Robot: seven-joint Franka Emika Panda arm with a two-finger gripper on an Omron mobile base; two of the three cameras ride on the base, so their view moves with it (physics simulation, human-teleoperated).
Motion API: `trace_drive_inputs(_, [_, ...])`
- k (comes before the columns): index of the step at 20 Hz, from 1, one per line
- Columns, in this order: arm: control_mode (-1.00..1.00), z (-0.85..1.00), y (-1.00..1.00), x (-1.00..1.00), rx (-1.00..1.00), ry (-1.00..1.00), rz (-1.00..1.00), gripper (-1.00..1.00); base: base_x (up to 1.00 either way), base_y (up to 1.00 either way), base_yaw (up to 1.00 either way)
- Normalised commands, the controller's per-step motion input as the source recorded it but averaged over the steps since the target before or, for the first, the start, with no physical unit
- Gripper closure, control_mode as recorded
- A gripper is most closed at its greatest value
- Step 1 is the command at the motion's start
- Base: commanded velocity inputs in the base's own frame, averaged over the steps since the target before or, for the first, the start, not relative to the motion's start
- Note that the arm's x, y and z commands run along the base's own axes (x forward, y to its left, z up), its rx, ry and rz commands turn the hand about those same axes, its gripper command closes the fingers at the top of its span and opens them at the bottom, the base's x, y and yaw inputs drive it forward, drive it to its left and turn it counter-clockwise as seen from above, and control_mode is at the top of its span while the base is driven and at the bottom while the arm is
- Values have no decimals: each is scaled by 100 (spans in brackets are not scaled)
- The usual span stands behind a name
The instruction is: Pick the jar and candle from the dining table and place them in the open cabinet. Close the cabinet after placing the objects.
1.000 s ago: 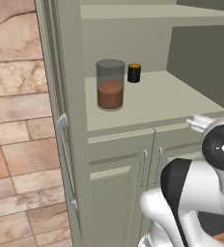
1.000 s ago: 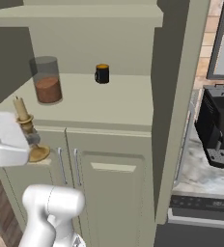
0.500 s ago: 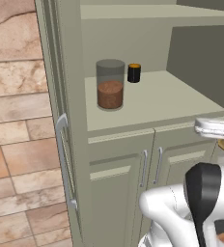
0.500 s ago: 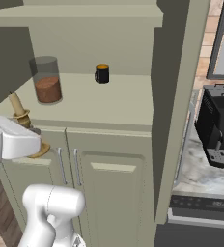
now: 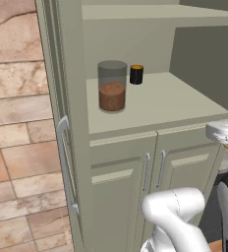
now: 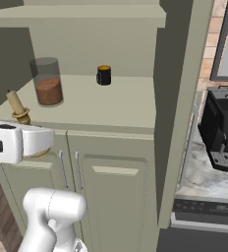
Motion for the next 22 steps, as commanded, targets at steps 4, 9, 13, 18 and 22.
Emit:
trace_drive_inputs(4, [-100,26,0,9,1,0,25,100,0,0,0])
trace_drive_inputs(9, [-100,10,2,40,1,3,22,100,0,0,0])
trace_drive_inputs(13, [-100,0,4,48,0,11,19,100,0,0,0])
trace_drive_inputs(18, [-100,-1,4,52,0,9,13,100,0,0,0])
trace_drive_inputs(22, [-100,-4,0,48,1,0,4,100,0,0,0])
